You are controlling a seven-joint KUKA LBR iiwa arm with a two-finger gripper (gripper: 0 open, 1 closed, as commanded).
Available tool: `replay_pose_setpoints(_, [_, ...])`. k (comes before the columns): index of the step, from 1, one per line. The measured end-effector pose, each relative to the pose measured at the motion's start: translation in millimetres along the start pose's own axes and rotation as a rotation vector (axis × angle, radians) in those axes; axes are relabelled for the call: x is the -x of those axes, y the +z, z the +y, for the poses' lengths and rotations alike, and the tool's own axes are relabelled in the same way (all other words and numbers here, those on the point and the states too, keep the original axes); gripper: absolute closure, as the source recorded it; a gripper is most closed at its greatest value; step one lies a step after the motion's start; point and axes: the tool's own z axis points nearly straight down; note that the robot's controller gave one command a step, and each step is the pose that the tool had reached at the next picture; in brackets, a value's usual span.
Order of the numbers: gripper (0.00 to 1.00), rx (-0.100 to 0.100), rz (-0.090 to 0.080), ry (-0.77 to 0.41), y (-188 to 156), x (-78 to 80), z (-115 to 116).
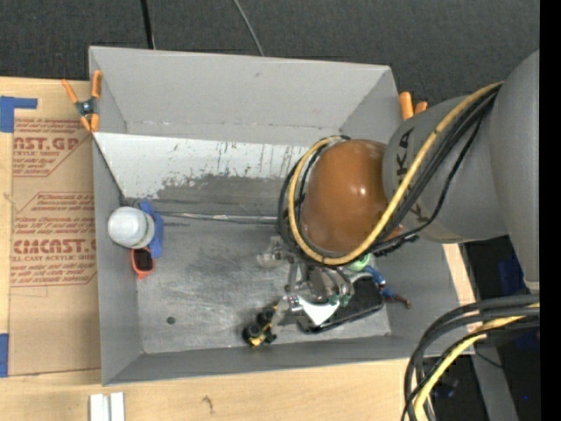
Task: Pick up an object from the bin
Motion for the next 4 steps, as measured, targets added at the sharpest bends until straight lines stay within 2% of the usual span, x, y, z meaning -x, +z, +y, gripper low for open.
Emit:
replay_pose_setpoints(1, [0.0,-0.002,0.001,0.031,17,-1.3,-7])
replay_pose_setpoints(2, [1.0,-0.007,0.01,-0.628,47,13.6,13])
replay_pose_setpoints(3, [1.0,-0.006,0.01,-0.628,47,13.7,13])
replay_pose_setpoints(4, [1.0,-0.001,-0.003,-0.608,-98,17.9,16])
